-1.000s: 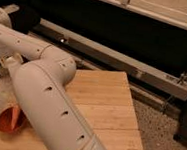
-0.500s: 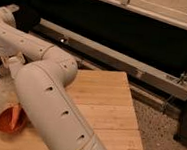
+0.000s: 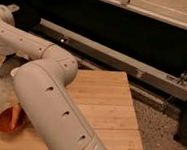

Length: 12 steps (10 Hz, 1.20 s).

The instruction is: Place the ceramic cup over the eraser

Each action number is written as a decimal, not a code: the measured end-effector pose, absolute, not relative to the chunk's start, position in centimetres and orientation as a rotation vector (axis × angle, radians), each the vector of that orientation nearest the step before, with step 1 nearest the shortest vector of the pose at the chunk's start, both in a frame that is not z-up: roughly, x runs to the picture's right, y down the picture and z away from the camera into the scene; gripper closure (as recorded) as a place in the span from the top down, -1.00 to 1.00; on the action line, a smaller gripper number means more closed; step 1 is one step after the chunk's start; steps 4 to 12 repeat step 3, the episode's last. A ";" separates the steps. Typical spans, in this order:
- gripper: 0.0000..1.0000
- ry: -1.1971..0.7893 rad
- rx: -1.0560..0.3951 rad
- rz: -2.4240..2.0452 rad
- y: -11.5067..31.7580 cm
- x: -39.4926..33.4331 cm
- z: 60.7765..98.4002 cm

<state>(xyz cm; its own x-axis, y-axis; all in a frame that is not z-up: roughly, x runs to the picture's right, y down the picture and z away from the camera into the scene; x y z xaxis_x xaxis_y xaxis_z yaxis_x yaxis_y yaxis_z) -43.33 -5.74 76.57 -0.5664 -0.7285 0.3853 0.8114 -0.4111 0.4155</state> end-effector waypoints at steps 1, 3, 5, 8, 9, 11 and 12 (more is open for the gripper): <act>0.60 -0.697 -0.167 -2.061 -6.2 -42.9 76.2; 0.60 -0.663 -0.153 -2.049 -7.7 -41.2 75.5; 0.60 -0.663 -0.153 -2.049 -7.7 -41.2 75.5; 0.60 -0.663 -0.153 -2.049 -7.7 -41.2 75.5; 0.60 -0.663 -0.153 -2.049 -7.7 -41.2 75.5; 0.60 -0.663 -0.153 -2.049 -7.7 -41.2 75.5; 0.60 -0.663 -0.153 -2.049 -7.7 -41.2 75.5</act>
